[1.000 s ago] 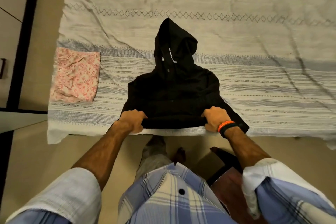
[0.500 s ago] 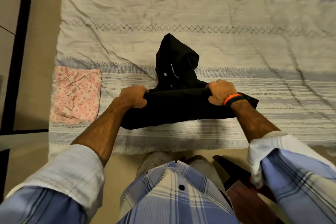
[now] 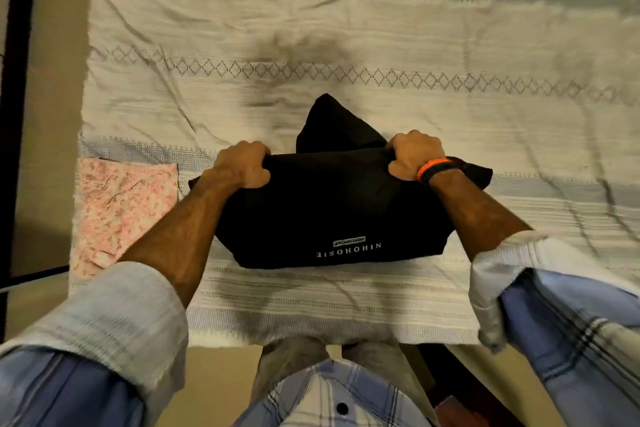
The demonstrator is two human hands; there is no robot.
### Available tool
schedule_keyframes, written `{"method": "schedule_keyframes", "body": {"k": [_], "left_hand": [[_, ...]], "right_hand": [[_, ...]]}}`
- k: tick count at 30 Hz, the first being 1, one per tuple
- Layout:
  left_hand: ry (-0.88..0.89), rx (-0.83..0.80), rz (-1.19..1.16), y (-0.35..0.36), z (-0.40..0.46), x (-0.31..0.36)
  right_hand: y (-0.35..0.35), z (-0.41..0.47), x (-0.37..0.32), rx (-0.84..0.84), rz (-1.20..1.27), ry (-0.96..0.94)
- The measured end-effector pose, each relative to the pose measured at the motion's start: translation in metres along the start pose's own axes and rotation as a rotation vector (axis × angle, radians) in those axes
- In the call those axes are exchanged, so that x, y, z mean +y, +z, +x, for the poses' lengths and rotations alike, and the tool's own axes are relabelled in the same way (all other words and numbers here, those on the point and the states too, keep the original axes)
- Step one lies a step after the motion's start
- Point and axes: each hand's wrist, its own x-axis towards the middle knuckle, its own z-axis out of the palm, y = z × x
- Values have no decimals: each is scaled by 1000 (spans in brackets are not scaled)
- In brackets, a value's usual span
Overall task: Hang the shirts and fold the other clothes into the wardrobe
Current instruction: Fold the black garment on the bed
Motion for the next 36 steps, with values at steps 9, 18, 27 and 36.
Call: {"method": "schedule_keyframes", "body": {"k": [9,18,27,36], "left_hand": [[-65,-72,-4,-36,101,-7],[40,464,7,-4,140,6],[2,429,25,134,136,20],[-11,516,53,162,170,18]], "right_hand": [[-19,111,2,-44,-33,4],[26,141,-17,352,37,-86],[145,128,-14,349,10,-98],[176,156,-15,503,14,-109]]}}
